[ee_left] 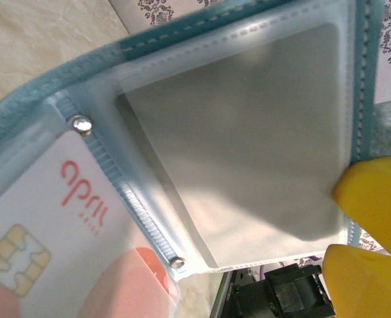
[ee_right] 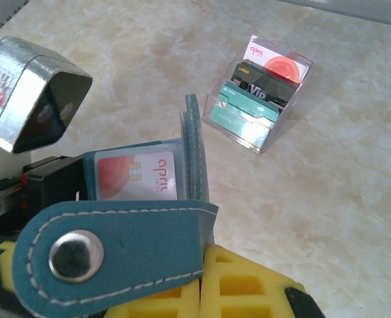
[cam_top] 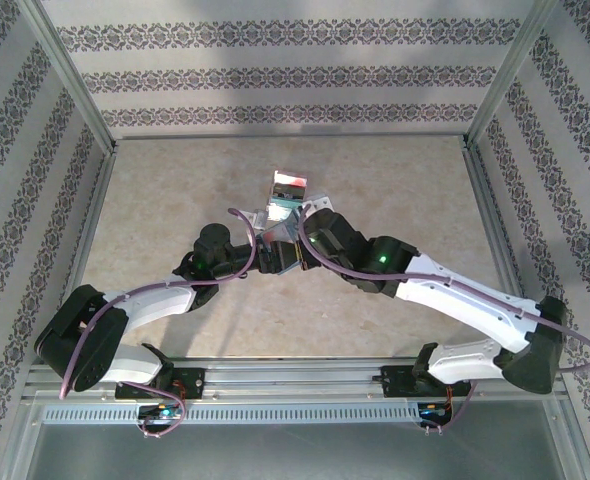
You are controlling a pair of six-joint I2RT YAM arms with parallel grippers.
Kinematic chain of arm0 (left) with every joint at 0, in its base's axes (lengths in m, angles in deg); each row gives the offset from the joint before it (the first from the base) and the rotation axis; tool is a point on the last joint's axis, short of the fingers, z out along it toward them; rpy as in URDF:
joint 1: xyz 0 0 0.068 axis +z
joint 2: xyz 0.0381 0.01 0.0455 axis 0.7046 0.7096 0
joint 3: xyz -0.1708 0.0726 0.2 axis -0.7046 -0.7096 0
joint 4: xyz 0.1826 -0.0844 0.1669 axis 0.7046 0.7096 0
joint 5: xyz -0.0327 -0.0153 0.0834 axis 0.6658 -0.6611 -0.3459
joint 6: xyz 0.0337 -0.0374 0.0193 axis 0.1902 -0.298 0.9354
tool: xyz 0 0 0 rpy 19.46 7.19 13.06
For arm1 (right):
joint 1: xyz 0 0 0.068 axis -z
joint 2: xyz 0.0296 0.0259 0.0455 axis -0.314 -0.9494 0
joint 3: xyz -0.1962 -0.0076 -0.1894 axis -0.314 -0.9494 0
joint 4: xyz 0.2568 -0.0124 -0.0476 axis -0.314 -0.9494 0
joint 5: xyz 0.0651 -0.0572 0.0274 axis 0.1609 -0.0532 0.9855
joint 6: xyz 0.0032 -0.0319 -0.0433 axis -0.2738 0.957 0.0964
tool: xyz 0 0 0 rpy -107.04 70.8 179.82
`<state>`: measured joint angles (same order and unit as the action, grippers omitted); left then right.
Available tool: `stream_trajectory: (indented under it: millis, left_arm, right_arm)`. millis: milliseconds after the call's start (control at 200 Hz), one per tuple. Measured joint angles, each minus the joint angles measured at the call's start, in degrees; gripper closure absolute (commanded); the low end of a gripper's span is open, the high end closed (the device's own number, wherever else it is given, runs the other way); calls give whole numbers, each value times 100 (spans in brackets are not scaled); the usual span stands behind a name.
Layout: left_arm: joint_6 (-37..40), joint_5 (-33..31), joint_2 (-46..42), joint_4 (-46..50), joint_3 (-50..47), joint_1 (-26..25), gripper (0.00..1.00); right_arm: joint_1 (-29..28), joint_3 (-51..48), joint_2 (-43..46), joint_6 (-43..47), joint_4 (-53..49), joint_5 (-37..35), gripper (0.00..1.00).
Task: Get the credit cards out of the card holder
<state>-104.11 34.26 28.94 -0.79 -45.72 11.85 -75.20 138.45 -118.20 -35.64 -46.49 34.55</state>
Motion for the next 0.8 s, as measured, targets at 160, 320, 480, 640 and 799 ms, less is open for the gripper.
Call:
stream_trajectory:
  millis: [160,320,480,640,799]
  left_arm:
    - [-31,0,0,0,0,0,27]
    - [-13,7,0,-2,-15,0,59]
    - [7,-44,-2,42,-59,2,81]
    - [20,-127,-81,66,-63,7,90]
    - [22,-120,-168,66,-63,7,92]
  right_arm:
    - [20,-243,271,-2,190,160,100]
    - [323,-708,579,-22,647,719,100]
    - [798,-1333,955,-101,1346,1600,95]
    - [1322,-1906,1375,-358,2048,2490,90]
    - [1631,-2229,1554,-608,2594,3082,81]
